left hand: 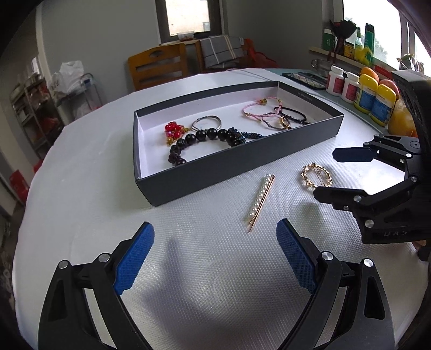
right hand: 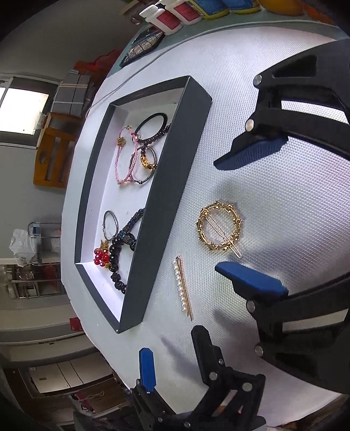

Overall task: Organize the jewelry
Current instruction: 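Grasp the gold wreath hair clip with the right gripper while the left gripper grasps the pearl pin, then carry the gold clip and pearl pin over the tray with both grippers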

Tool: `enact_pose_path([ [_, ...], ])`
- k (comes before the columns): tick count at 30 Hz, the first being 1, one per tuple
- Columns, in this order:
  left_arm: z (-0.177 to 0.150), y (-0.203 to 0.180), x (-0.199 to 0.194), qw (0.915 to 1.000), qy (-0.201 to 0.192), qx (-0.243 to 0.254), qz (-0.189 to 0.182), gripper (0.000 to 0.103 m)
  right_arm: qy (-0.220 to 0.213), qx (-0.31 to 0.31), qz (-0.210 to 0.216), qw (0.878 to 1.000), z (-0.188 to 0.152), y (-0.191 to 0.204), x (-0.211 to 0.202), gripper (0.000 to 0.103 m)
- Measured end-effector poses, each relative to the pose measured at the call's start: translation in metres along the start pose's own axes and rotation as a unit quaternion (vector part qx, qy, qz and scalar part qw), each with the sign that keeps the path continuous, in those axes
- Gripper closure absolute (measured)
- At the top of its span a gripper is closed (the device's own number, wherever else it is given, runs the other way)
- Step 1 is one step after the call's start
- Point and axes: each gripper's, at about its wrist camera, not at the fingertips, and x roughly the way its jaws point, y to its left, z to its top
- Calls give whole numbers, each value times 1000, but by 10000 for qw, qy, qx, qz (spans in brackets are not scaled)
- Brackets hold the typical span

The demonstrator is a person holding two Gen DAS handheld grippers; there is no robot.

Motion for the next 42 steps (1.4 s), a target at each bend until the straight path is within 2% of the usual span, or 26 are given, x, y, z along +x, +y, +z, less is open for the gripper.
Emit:
enact_pose_path([
  [4, 1, 0, 0, 10000, 10, 18, 6, 9, 68, 62, 109, 9999, 2, 0, 4, 43],
  [6, 1, -1, 0, 10000, 15, 19, 2, 9, 74, 109, 232, 9996, 3, -1, 5, 49],
  [8, 1, -1, 0, 10000, 23, 19, 1, 9, 54, 118, 255, 9996, 4, -1, 5, 63],
  [15, 4, -5, 6, 9999, 116, 18, -124, 10, -66, 229, 360, 9991, 3, -7, 1, 63],
  [23, 9, -20, 17, 9987, 316, 190, -356, 14, -429, 513, 178, 9976, -2, -32, -16, 63],
  [26, 13, -24, 22, 9977, 350, 155, -567, 23, -469, 482, 208, 9975, -2, -32, -18, 63],
  [28, 17, -25, 25, 9978, 337, 135, -555, 28, -489, 463, 227, 9975, -3, -32, -19, 63],
  [31, 23, -30, 27, 9975, 286, 234, -610, 43, -512, 455, 246, 9974, -5, -32, -21, 63],
  [33, 24, -35, 28, 9968, 253, 341, -670, 58, -526, 456, 247, 9973, -5, -32, -22, 63],
  [37, 25, -40, 27, 9959, 219, 470, -739, 75, -540, 420, 257, 9973, -6, -31, -23, 63],
  [39, 26, -38, 28, 9964, 212, 474, -671, 90, -544, 430, 268, 9972, -6, -31, -23, 63],
  [42, 26, -32, 28, 9965, 218, 391, -701, 95, -525, 468, 294, 9971, -6, -32, -22, 63],
])
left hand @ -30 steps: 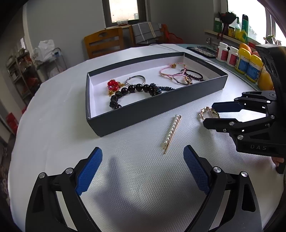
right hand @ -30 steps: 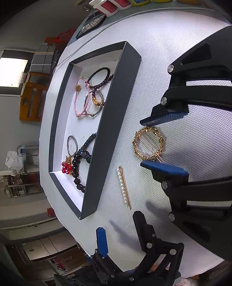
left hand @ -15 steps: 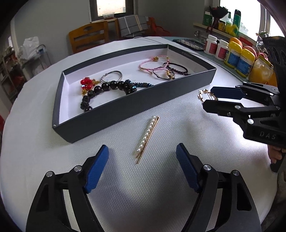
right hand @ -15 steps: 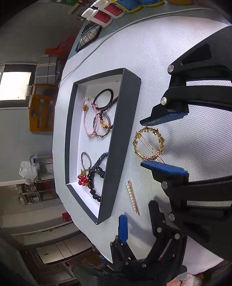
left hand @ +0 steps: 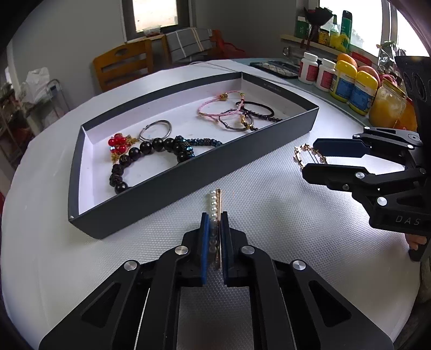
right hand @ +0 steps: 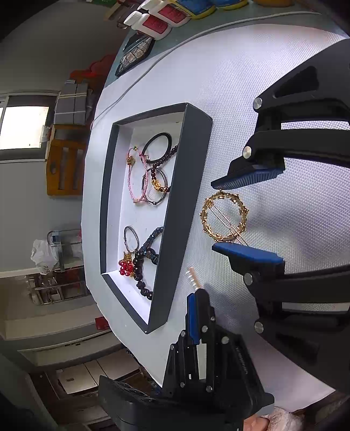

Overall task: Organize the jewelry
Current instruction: 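Carry the gold clip and pearl pin over the tray with both grippers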

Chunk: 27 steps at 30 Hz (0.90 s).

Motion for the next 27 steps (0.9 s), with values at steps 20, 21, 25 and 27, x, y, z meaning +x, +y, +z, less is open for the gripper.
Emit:
enact_pose_path([
  [20, 40, 33, -65, 9965, -818, -42, 177, 95, -317, 36, -49, 9995, 51, -2, -32, 63],
  [21, 46, 39, -65, 9961, -858, -104, 193, 95, -381, 37, -104, 9992, 59, -2, -34, 63],
  [25, 70, 70, -55, 9942, -911, -396, 413, 95, -662, 89, -326, 9972, 95, 1, -38, 63],
  [27, 79, 85, -48, 9929, -910, -574, 498, 95, -699, 173, -292, 9970, 108, 2, -33, 63],
])
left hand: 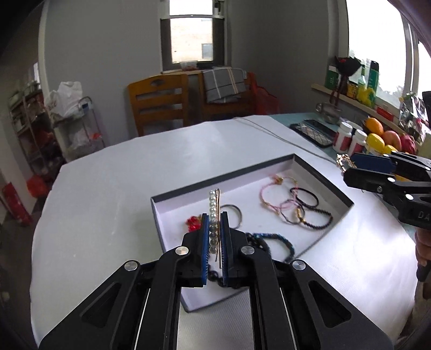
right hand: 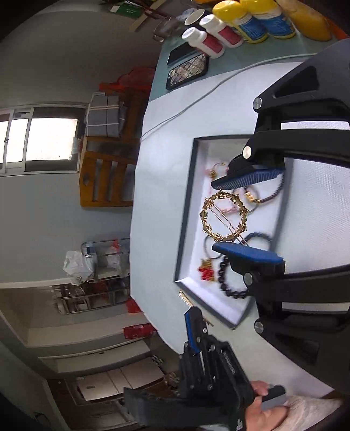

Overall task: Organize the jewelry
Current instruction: 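Carry the gold clip and pearl pin over the tray with both grippers, then lower and open both grippers to release the gold clip and pearl pin in the tray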

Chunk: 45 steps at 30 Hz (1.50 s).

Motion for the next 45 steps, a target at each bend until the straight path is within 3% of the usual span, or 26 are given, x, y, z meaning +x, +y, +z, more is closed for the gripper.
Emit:
enact_pose_path([
  [8, 19, 29, 46, 9990, 179, -375, 191, 95, 388, 436, -105, 9982, 17, 0, 71, 63],
  [15, 19, 41, 78, 9979, 398, -479, 149, 95, 679, 176, 59, 9975, -7, 8, 121, 63],
  [18, 13, 37, 85, 9979, 485, -428, 48, 95, 719, 203, 146, 9971, -12, 7, 129, 63],
  [31, 1, 34, 113, 9957, 881, -161, 242, 95, 884, -47, -7, 9961, -21, 20, 147, 63],
  [45, 0, 34, 115, 9953, 917, -186, 267, 95, 976, -117, -70, 9951, -22, 21, 154, 63],
])
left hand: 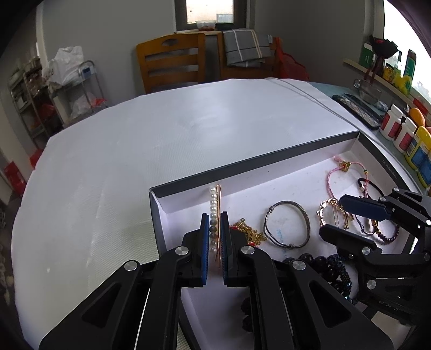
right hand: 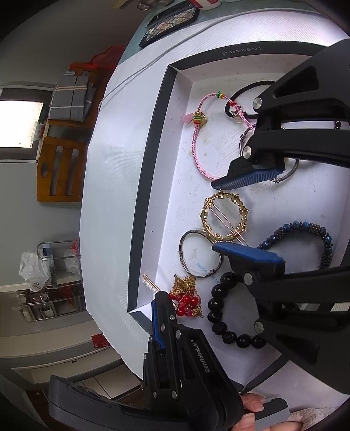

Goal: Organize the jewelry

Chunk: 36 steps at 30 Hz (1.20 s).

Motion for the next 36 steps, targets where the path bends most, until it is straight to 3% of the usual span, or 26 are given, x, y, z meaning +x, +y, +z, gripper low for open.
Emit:
enact_pose_path([
  [10, 0, 0, -1, 10000, 10, -34, 1, 92, -34, 39, 58, 10000, 0, -1, -3, 62],
  [12, 1, 2, -5, 10000, -59, -64, 13, 76, -74, 88, 102, 9999, 0, -3, -6, 57],
  [19, 4, 5, -32, 9988, -375, -300, -44, 59, -329, 425, -39, 9985, 3, -24, -34, 50],
  [22, 4, 7, -53, 9973, -589, -435, -82, 45, -459, 680, -197, 9964, 5, -37, -54, 48],
  [24, 2, 7, -69, 9957, -735, -552, -144, 38, -587, 892, -167, 9941, 4, -45, -70, 38],
  [26, -3, 4, -85, 9948, -861, -528, -116, 21, -710, 1039, -113, 9920, 0, -51, -88, 25],
  [29, -17, -5, -112, 9937, -1088, -270, 98, 17, -851, 1000, -220, 9911, -12, -51, -111, 11],
  [30, -22, -7, -118, 9934, -1114, -229, 129, 10, -863, 954, -248, 9914, -16, -49, -117, 9],
  [36, -67, -23, -142, 9921, -1201, -359, 0, 4, -788, 686, -391, 9938, -56, -38, -138, 6],
])
